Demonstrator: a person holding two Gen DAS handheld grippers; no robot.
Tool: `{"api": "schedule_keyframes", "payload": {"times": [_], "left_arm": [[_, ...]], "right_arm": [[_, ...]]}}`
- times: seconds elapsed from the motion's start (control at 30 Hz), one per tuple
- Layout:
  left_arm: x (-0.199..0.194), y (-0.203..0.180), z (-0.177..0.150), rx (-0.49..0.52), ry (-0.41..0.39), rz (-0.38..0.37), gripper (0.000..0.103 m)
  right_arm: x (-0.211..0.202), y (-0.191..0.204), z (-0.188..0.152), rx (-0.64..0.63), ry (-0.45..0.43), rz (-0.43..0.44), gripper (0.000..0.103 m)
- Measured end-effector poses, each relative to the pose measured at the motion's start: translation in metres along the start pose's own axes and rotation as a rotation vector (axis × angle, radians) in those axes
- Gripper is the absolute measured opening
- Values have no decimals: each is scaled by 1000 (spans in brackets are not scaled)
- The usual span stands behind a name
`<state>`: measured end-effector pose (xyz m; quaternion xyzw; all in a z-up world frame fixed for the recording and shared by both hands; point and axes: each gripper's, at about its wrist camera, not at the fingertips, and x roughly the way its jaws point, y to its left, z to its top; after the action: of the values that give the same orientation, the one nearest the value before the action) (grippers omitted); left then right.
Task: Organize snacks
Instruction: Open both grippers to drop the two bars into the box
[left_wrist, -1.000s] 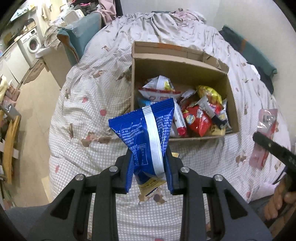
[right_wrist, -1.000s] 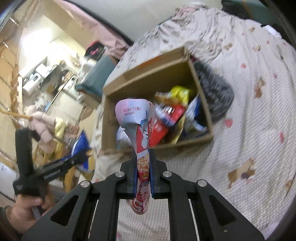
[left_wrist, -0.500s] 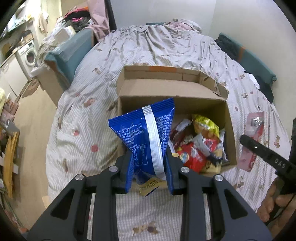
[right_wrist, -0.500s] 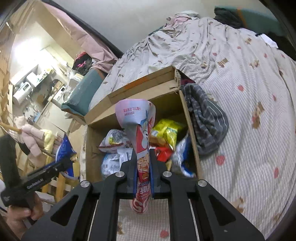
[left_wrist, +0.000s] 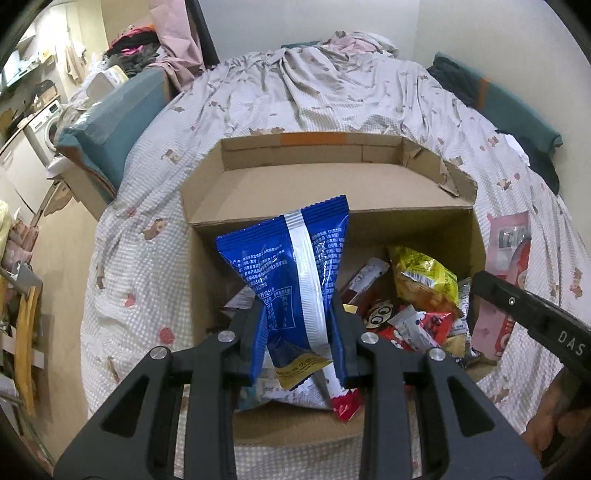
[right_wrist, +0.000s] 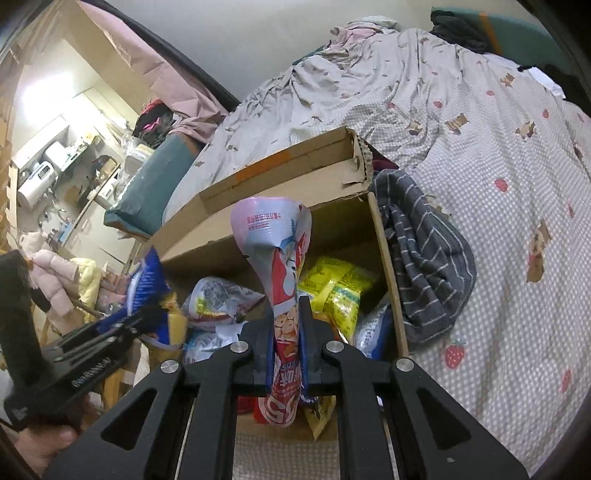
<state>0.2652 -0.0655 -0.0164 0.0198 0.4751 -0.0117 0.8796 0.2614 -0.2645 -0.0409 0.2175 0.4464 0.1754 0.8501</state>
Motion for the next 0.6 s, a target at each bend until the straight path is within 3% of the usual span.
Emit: {"api": "schedule_keyframes", "payload": {"times": [0.37,0.43,0.47,0.5,0.57,0.6], "left_arm": [[10,-9,2,-4,-7,8,28],[10,-9,3,-7,-6,-6,30],[10,-8,4,-12,-2,-20,36],[9,-6,4,-28,3,-43,43],[4,-2,4,-46,-13,-47,84],[-1,0,4,-54,-34,-35,92]], "right_arm": [[7,0,3,57,5,86,24],[4,0,4,58,-10,89,28],[2,-1,4,67,-12,98,31],[1,-3,5,82,-12,110,40],[-3,-8,7,127,-11,164,86],[-5,-11,7,153,-13,188,94]]}}
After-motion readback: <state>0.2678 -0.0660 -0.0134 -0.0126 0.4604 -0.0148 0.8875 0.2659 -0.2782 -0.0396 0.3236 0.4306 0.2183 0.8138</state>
